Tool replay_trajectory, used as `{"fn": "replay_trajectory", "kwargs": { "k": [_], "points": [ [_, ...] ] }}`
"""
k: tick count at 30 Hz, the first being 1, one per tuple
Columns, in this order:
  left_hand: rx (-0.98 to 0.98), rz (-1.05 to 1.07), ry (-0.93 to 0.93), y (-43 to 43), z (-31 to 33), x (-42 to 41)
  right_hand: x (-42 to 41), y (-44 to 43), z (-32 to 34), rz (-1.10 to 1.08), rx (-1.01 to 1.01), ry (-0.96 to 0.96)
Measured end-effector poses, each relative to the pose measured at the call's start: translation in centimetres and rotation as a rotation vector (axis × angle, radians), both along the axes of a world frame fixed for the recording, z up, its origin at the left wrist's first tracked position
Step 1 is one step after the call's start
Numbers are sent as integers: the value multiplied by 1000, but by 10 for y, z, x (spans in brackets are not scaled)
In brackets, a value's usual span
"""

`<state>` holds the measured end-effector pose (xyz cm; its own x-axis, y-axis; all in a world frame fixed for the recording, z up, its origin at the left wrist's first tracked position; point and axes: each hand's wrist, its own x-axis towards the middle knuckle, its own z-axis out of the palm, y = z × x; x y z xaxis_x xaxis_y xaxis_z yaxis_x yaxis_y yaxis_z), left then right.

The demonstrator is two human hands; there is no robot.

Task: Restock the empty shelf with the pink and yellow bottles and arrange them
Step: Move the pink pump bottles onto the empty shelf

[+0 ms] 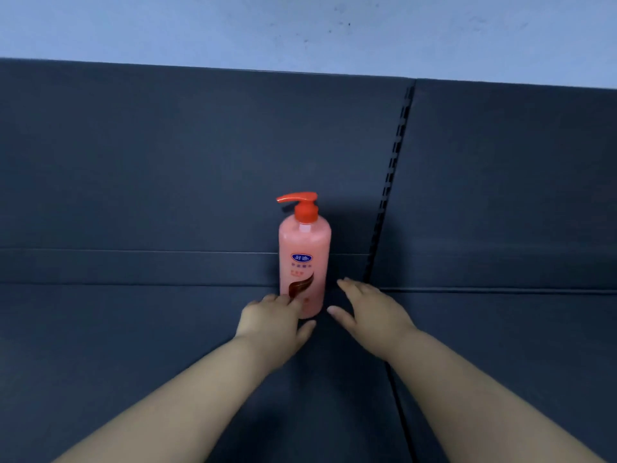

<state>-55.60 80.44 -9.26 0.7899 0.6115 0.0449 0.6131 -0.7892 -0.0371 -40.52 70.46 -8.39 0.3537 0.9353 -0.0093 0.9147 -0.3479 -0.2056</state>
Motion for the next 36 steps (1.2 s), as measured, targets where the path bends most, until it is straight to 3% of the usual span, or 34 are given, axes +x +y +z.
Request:
{"fn": "replay_trajectory", "kwargs": {
  "k": [5, 14, 26, 36],
  "points": [
    [58, -118, -154, -50, 23, 27, 22, -52, 26, -3, 42, -91],
    [52, -311, -208, -166, 52, 112, 90, -202, 59, -204, 45, -162],
    [14, -584, -239, -350, 44, 231, 153, -416, 48, -564, 96, -26],
    [-31, -726, -173, -413, 27, 295, 189, -508, 25, -806, 90, 92]
  ]
}}
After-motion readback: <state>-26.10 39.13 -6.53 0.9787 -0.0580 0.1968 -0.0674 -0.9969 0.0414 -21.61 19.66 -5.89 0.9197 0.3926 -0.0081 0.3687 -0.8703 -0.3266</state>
